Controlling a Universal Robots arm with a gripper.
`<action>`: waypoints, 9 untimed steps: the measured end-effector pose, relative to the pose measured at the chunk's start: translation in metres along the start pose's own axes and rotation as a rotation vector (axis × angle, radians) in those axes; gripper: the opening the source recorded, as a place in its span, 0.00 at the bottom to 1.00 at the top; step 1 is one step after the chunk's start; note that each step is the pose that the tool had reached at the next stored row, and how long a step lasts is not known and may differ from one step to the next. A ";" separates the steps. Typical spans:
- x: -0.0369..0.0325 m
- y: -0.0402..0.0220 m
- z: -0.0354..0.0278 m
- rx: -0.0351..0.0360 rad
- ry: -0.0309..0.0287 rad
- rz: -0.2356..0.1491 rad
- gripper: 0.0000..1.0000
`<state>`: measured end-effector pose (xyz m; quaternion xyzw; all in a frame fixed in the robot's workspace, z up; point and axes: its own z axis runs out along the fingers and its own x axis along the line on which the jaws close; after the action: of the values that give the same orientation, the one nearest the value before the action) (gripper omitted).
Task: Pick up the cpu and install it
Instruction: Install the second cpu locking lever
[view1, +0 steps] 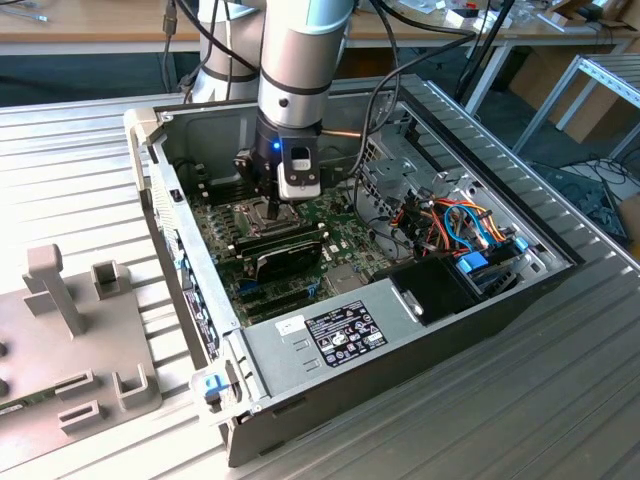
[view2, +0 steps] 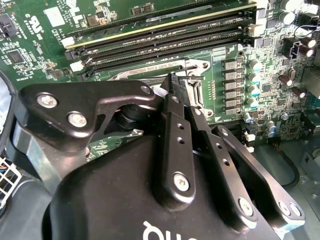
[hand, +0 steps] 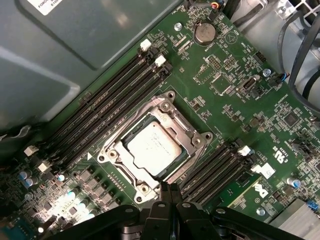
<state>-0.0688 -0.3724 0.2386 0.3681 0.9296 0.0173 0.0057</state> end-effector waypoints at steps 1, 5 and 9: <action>0.0000 0.0000 0.0000 0.0000 0.0000 0.000 0.11; 0.0001 0.0000 0.0003 0.0009 0.0010 0.000 0.11; 0.0001 -0.0001 0.0009 0.0090 0.0091 0.001 0.11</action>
<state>-0.0689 -0.3724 0.2377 0.3683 0.9296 0.0147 -0.0002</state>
